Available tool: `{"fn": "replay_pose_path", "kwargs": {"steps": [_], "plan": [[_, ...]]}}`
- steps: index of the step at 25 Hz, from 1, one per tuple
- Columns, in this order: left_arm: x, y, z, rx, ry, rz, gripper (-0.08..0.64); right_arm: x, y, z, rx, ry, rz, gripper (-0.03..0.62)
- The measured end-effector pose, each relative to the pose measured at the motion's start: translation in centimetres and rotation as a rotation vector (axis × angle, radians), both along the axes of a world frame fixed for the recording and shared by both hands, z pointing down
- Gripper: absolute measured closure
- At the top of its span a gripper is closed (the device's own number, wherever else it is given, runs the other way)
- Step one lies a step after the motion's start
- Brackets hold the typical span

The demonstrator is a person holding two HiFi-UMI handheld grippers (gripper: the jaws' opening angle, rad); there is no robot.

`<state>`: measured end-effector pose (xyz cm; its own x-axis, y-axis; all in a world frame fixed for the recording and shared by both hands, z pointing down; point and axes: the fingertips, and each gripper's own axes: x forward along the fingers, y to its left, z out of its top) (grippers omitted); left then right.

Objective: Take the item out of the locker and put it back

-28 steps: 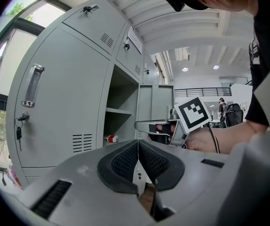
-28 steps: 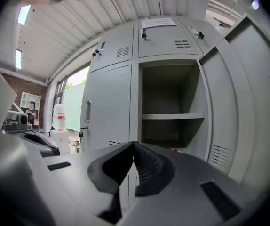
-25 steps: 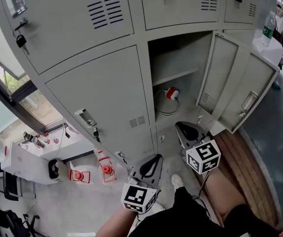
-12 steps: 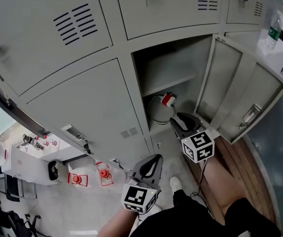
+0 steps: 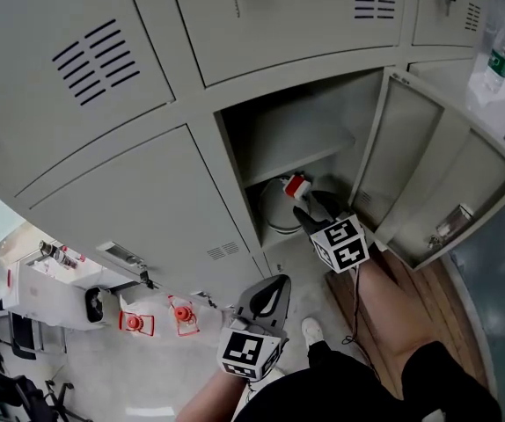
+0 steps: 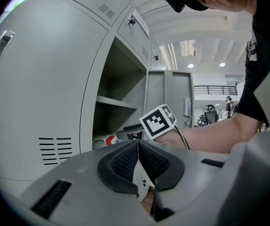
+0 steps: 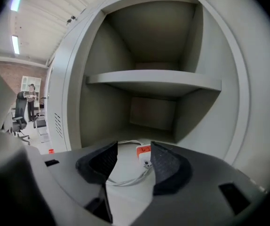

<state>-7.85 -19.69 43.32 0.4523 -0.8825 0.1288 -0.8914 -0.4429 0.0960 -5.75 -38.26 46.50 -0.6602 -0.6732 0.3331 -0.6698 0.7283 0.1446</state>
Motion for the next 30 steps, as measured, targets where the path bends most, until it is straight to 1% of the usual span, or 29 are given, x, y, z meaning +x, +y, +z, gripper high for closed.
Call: {"fn": "replay_pose_path", "kwargs": {"steps": [7, 10, 12, 19, 23, 30], "plan": [[-0.5, -1.7, 0.3, -0.003, -0.001, -0.023, 0.543, -0.8, -3.0, 2.0, -0.003, 0.092, -0.012, 0.304], [-0.7, -2.3, 0.4, -0.009, -0.001, -0.031, 0.543, -1.1, -4.1, 3.0, -0.017, 0.135, -0.011, 0.277], [-1.0, -2.6, 0.6, -0.016, 0.001, -0.041, 0.543, -1.2, -4.7, 3.5, -0.03, 0.149, -0.009, 0.272], [-1.3, -3.3, 0.5, -0.011, -0.005, -0.044, 0.543, -1.7, -6.6, 5.5, -0.076, 0.211, -0.017, 0.21], [-1.6, -3.5, 0.8, -0.02, 0.0, -0.055, 0.543, -2.1, -7.5, 5.9, -0.086, 0.224, -0.021, 0.21], [-2.2, -3.7, 0.7, -0.017, -0.003, -0.065, 0.543, -2.4, -8.2, 7.1, -0.16, 0.254, -0.02, 0.21]]}}
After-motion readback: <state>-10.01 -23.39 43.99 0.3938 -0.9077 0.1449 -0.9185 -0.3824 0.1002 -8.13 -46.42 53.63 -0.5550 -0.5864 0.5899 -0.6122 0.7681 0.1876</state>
